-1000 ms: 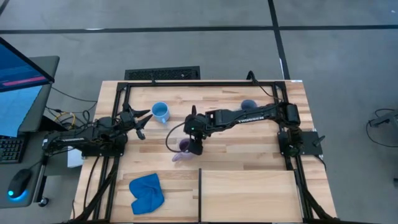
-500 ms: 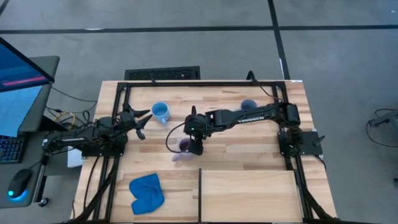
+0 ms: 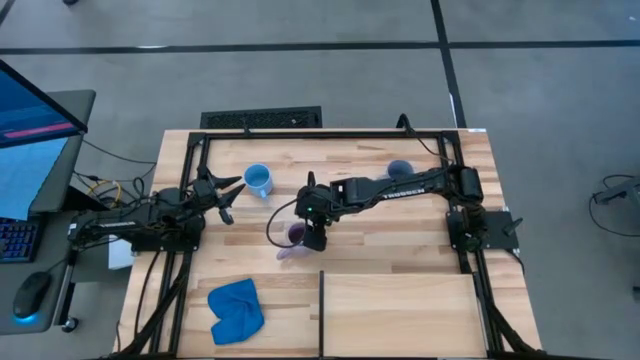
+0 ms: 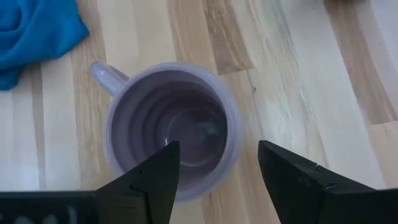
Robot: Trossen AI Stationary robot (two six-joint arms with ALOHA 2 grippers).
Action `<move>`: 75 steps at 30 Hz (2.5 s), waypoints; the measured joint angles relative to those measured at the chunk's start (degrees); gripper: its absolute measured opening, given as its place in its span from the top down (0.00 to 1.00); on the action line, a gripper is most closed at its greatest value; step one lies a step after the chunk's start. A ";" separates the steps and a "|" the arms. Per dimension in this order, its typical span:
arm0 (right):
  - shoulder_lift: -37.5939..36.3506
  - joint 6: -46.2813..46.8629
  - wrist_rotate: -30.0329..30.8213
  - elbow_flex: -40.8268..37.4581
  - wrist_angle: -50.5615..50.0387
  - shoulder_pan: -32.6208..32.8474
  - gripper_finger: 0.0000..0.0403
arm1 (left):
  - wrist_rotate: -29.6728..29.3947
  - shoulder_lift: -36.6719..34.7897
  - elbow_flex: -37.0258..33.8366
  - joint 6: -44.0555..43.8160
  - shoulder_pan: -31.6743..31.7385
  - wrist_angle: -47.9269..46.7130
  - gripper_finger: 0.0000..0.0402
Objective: Stack small to large cups/mugs on shelf
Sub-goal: Put the purple mug on the shelf
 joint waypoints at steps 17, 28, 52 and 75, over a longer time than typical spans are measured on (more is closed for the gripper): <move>0.01 1.25 0.27 -2.14 2.60 -0.46 0.41 | -0.02 -0.01 -0.02 0.42 0.01 0.00 0.73; 0.03 1.84 -0.58 -2.36 2.04 -0.72 0.45 | -0.09 0.00 -0.02 0.09 -0.01 0.00 0.73; 6.00 -2.24 -9.97 0.83 -0.53 -3.12 0.90 | -0.72 1.19 -0.02 0.59 0.01 0.07 0.73; 0.40 -6.73 8.25 25.54 -43.61 -2.80 0.90 | -0.72 1.19 0.00 0.57 0.01 0.05 0.73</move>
